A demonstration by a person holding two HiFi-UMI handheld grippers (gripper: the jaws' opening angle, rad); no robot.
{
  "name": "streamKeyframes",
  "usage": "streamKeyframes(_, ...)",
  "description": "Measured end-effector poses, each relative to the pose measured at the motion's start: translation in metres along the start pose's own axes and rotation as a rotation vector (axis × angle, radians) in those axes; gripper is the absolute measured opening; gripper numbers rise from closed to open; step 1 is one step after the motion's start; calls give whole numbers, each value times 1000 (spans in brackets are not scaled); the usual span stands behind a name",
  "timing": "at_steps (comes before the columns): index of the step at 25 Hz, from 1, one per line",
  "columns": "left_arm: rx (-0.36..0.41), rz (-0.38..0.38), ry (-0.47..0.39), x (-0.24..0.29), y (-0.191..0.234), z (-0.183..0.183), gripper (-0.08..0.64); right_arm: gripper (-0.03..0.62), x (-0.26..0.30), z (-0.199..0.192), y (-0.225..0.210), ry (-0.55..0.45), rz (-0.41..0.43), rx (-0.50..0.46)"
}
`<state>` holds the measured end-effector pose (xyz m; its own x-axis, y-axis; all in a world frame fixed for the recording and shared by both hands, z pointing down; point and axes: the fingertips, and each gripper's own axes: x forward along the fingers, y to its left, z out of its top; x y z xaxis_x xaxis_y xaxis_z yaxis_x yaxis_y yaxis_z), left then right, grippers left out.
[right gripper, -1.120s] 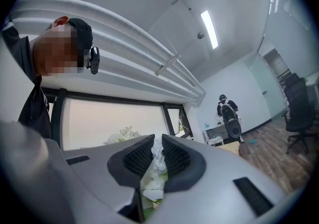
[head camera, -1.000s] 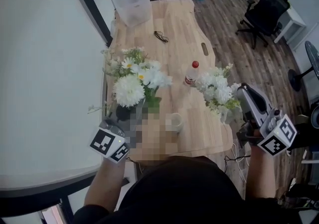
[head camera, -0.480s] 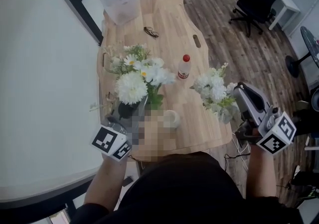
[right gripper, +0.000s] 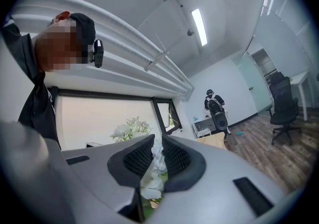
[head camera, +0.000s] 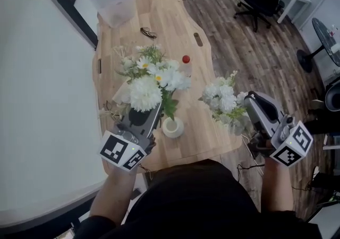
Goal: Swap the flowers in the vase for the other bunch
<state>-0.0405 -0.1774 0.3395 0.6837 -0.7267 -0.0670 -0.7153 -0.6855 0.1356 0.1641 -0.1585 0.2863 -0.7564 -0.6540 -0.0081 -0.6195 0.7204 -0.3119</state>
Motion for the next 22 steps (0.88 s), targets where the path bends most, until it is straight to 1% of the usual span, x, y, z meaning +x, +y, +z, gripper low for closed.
streamKeyframes(5, -8, -42, -8, 10, -2, -10, 35, 64, -5, -4, -6, -4, -25, 4)
streamKeyframes(9, -16, -60, -11, 15, -4, -20, 35, 65, -8, -8, -9, -1, -38, 6)
streamKeyframes(16, -34, -42, 6, 17, -5, -42, 35, 65, -18, -11, -16, 10, -51, 18)
streamKeyframes(19, -42, -31, -1, 12, 2, -49, 34, 66, -14, -15, -16, 10, -53, 22)
streamKeyframes(22, -43, -25, 12, 7, 2, -56, 35, 65, -13, -17, -14, 7, -50, 23)
